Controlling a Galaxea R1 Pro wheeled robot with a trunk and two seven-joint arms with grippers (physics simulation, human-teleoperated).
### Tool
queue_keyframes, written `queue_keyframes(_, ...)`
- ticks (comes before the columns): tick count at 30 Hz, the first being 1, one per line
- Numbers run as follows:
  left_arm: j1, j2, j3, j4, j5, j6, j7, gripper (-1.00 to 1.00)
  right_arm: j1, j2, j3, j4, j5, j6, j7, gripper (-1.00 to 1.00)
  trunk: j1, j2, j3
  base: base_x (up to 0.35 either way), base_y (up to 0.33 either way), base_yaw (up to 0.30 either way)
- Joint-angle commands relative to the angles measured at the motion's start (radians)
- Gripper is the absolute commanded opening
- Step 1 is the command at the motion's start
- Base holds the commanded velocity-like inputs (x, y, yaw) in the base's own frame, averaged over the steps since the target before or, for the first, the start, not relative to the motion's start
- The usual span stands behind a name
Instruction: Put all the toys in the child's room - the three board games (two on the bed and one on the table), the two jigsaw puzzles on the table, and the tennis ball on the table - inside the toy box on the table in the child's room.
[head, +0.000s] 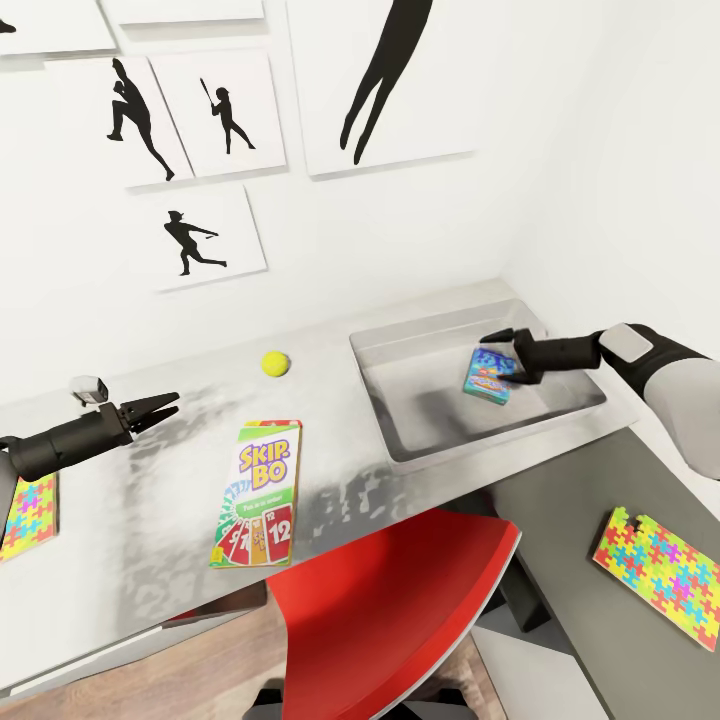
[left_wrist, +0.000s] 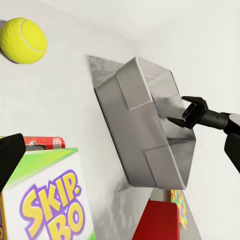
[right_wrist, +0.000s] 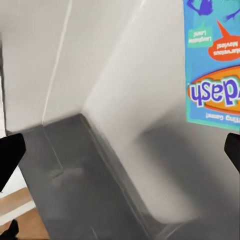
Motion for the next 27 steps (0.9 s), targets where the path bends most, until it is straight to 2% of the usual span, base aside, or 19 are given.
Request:
queue_keyframes(1,-0.001,0.0,0.001,0.0,-0.002,0.004,-0.004,1.0,-0.001,0.0,-0.01,0.0,0.011,0.003,0.011,1.0,0.001,-0.002,-0.001,0.0,0.0,0.0)
queue_keyframes(13,-0.001,0.0,0.001,0.0,-0.002,0.004,-0.004,1.0,0.001,-0.001,-0.043,0.0,0.011,0.003,0.047,1.0,0.001,-0.002,-0.001,0.0,0.0,0.0)
queue_keyframes(21,-0.001,-0.001,0.0,-0.001,-0.003,0.004,-0.004,1.0,0.011,-0.001,-0.125,0.0,0.011,0.003,0.052,1.0,0.001,-0.002,-0.001,0.0,0.0,0.0)
queue_keyframes(27,-0.001,0.0,0.0,-0.001,-0.002,0.004,-0.004,1.0,0.022,0.0,-0.151,0.0,0.012,0.003,0.081,1.0,0.001,-0.002,-0.001,0.0,0.0,0.0)
